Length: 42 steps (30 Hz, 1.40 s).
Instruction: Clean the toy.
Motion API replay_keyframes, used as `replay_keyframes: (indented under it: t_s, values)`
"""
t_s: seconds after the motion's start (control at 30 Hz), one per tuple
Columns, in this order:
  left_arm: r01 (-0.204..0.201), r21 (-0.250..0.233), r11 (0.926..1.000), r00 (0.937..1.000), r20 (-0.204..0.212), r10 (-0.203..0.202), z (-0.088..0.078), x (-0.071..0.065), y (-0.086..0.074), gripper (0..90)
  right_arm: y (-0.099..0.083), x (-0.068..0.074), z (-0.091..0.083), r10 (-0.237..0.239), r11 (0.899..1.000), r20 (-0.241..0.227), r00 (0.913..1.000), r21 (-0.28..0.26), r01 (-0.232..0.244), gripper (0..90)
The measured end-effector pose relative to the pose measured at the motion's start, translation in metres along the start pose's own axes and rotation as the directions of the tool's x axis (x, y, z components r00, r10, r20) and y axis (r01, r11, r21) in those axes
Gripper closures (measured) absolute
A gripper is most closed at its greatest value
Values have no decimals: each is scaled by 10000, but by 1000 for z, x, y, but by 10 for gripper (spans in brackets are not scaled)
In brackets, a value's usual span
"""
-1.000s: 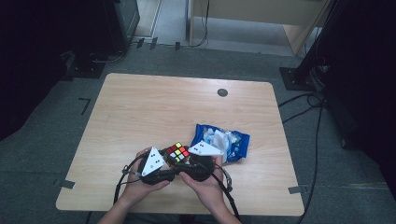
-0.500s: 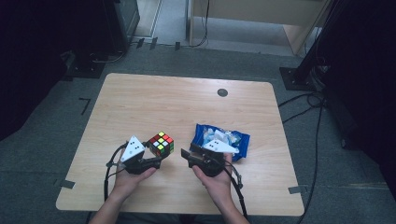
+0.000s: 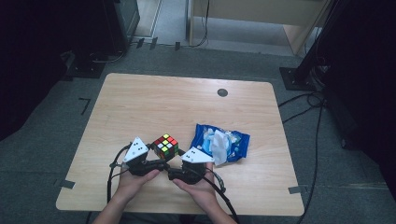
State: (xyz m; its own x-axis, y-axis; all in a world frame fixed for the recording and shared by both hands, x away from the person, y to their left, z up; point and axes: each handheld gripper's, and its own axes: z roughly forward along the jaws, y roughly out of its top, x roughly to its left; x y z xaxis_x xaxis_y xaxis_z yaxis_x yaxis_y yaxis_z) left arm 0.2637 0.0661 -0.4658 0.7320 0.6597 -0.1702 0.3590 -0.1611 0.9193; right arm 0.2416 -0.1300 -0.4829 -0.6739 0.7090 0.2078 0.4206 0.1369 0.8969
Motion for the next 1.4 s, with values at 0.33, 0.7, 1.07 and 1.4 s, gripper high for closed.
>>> replay_keyframes:
  t_s: [0.33, 0.7, 1.07, 1.4]
  values:
    - [-119, 146, 9998, 9998, 162, 117, 1, 0, -1, 335, -2, 3, -3, -1453, 9894, 525, 9880, 34, 1453, 342]
    - [-18, -6, 10000, 9988, 481, 18, -2, -1, 2, 338, -3, 13, -9, -4319, 9007, 1623, 8872, 259, 4337, 343]
    - [131, -346, 9993, 9996, -257, -140, -8, 8, 2, 340, 0, -19, -16, -2755, 9613, 1551, 9487, 381, 2729, 501]
    - [-975, -250, 9949, 9935, -617, 958, 0, -8, -4, 340, 19, -43, -34, 4187, 8970, -1247, 8995, -975, -4311, 289]
